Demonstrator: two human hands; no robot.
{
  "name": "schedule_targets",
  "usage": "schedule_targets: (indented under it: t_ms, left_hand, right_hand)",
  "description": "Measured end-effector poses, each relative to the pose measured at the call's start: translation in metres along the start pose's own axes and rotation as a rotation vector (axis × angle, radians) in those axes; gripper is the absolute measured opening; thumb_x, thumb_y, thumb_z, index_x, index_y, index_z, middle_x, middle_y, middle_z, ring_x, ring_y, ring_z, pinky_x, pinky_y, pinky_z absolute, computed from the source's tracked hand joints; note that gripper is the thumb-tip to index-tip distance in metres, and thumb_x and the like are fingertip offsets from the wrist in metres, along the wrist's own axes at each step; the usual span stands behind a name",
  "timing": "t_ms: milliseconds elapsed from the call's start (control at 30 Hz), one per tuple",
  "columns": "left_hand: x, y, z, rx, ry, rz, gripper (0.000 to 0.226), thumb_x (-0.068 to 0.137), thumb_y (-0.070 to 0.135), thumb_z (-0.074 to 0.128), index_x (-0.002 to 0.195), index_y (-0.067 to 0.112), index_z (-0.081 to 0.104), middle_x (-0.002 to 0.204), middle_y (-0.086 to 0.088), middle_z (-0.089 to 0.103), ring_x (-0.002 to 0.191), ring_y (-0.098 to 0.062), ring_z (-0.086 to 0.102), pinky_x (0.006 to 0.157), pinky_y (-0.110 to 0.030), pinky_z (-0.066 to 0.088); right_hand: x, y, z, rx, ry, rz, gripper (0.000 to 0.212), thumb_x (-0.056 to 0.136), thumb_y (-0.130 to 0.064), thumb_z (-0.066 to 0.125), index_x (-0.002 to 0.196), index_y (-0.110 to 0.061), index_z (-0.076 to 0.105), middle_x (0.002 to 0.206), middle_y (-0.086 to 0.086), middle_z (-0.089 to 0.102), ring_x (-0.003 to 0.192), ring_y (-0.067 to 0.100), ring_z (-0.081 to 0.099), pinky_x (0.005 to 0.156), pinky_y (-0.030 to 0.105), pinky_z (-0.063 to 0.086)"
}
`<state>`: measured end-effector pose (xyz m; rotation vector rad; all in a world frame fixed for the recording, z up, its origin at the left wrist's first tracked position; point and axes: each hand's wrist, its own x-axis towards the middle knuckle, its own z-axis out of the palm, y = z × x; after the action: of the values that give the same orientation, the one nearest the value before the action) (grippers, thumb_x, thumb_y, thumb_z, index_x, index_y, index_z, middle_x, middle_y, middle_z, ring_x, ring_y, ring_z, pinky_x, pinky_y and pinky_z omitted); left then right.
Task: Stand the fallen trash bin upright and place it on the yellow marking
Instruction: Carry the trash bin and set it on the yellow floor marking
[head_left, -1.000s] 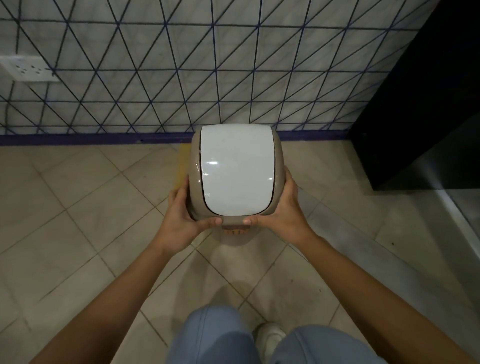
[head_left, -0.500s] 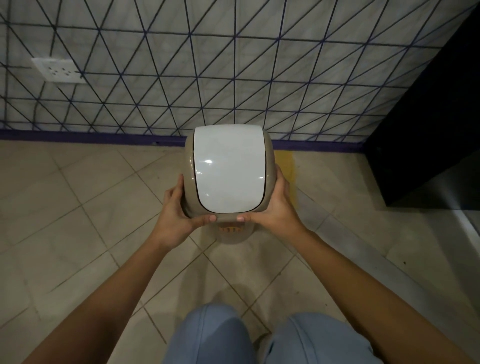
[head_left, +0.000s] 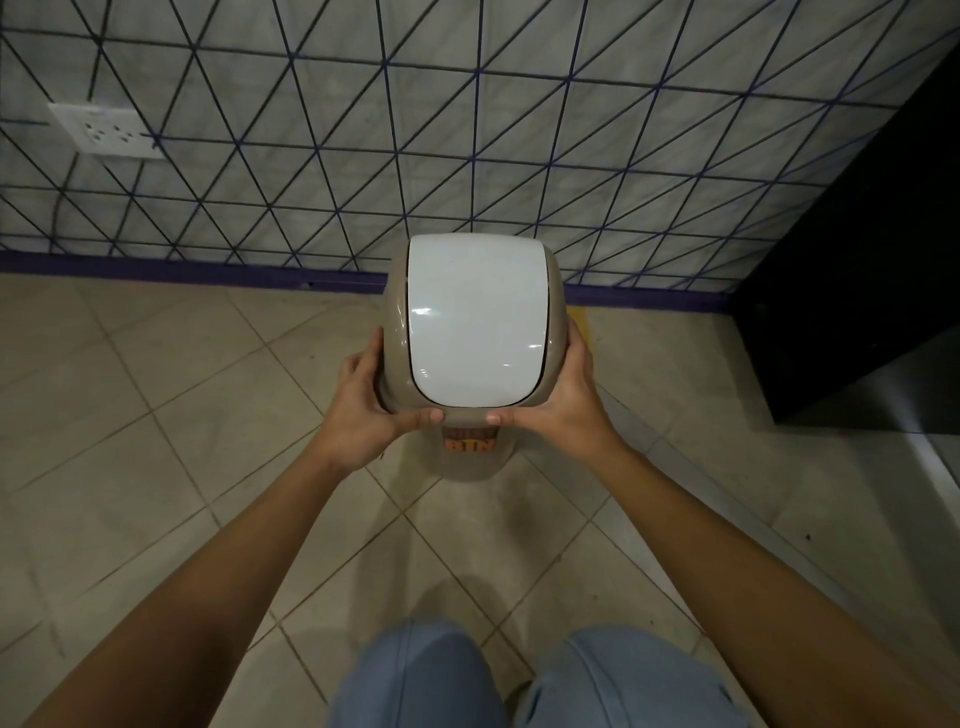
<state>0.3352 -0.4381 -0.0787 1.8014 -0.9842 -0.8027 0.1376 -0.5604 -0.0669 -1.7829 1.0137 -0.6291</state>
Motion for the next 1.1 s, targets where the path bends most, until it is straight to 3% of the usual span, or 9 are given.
schedule_targets:
  t_ms: [267, 467, 767, 967, 1100]
  left_hand:
    - [0.019, 0.009, 0.001, -0.014, -0.039, -0.006, 0.123, 0.048, 0.047, 0.083, 0.149, 0.037, 0.014, 0.137, 0.001, 0.031, 0.121, -0.009, 0.034, 0.096, -0.022, 0.034]
    - [0.028, 0.015, -0.005, -0.031, -0.072, -0.021, 0.12, 0.05, 0.042, 0.083, 0.15, 0.032, 0.016, 0.139, -0.002, 0.03, 0.13, -0.019, 0.036, 0.108, -0.043, 0.039]
    - [0.044, 0.019, -0.003, -0.054, -0.044, -0.02, 0.115, 0.061, 0.031, 0.083, 0.151, 0.027, 0.013, 0.145, -0.003, 0.029, 0.134, -0.022, 0.033, 0.108, -0.047, 0.038]
    - [0.059, 0.026, -0.003, -0.073, -0.064, -0.009, 0.115, 0.055, 0.041, 0.082, 0.15, 0.027, 0.019, 0.147, -0.003, 0.032, 0.135, -0.022, 0.035, 0.106, -0.049, 0.04]
    - [0.069, 0.029, 0.001, -0.077, -0.026, -0.05, 0.123, 0.053, 0.045, 0.082, 0.152, 0.027, 0.011, 0.151, -0.001, 0.027, 0.137, -0.022, 0.031, 0.109, -0.049, 0.036]
  right_hand:
    - [0.014, 0.003, -0.004, 0.032, 0.034, -0.01, 0.138, 0.04, -0.03, 0.095, 0.148, -0.02, 0.011, 0.146, 0.005, 0.025, 0.138, 0.019, 0.025, 0.111, 0.047, 0.034]
    - [0.021, 0.002, -0.001, 0.009, 0.047, -0.05, 0.137, 0.042, -0.034, 0.094, 0.148, -0.02, 0.008, 0.148, 0.003, 0.021, 0.138, 0.015, 0.022, 0.112, 0.037, 0.031]
    - [0.041, 0.0, -0.008, -0.023, 0.005, -0.065, 0.145, 0.038, -0.052, 0.087, 0.15, -0.016, 0.002, 0.152, 0.005, 0.02, 0.143, 0.02, 0.022, 0.113, 0.049, 0.031]
    - [0.057, 0.001, -0.014, -0.022, 0.008, -0.059, 0.144, 0.039, -0.048, 0.09, 0.149, -0.016, 0.003, 0.151, 0.005, 0.023, 0.141, 0.019, 0.024, 0.113, 0.048, 0.031]
    - [0.066, 0.004, -0.018, -0.014, 0.02, -0.049, 0.141, 0.042, -0.041, 0.092, 0.149, -0.013, 0.004, 0.151, 0.006, 0.023, 0.142, 0.019, 0.023, 0.113, 0.047, 0.031]
